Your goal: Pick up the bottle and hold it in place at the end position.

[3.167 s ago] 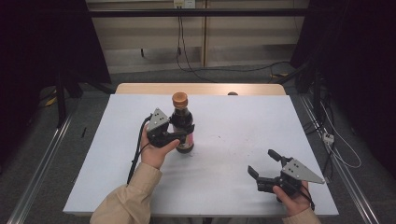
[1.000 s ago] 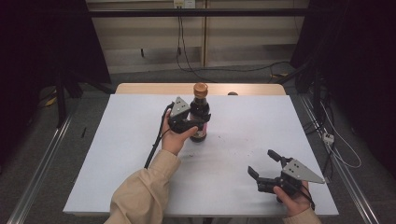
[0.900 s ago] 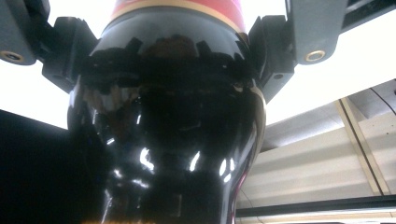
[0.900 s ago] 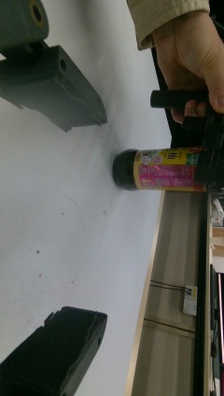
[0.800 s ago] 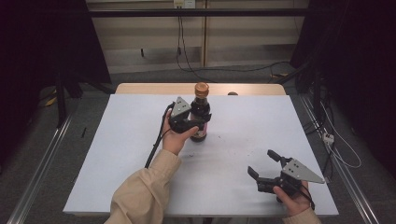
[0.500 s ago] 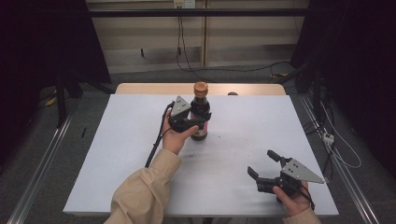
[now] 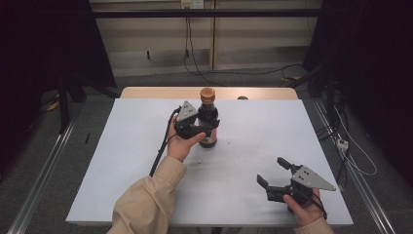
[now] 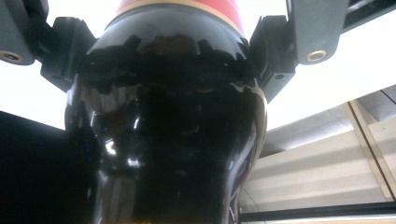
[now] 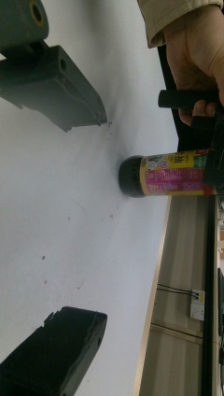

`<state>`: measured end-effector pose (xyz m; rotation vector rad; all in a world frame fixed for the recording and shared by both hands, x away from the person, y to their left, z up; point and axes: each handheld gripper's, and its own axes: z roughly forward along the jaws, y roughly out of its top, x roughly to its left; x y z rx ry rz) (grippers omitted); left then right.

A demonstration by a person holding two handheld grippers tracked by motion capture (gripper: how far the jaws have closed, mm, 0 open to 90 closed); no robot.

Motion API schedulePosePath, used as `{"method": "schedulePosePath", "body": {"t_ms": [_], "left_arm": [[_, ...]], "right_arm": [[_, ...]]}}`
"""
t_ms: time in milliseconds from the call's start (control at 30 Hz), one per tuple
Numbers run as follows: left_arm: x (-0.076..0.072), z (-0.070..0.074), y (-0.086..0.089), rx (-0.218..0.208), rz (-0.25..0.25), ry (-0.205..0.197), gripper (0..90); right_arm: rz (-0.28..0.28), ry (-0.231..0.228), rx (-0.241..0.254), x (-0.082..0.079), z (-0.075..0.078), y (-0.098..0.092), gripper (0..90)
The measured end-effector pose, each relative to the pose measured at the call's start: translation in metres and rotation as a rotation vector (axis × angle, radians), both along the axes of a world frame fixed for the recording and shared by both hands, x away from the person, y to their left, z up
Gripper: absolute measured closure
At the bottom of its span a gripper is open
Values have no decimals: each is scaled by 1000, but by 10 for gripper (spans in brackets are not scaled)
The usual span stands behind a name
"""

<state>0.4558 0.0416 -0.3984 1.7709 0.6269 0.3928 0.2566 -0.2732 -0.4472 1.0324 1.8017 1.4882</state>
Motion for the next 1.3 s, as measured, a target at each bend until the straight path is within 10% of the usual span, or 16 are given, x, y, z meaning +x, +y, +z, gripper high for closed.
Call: {"method": "schedulePosePath", "body": {"t_ms": [1300], "left_arm": [[0,-2,2,7,-17,-17,283]], "right_arm": [[40,75,-28,40,26,30,42]]}}
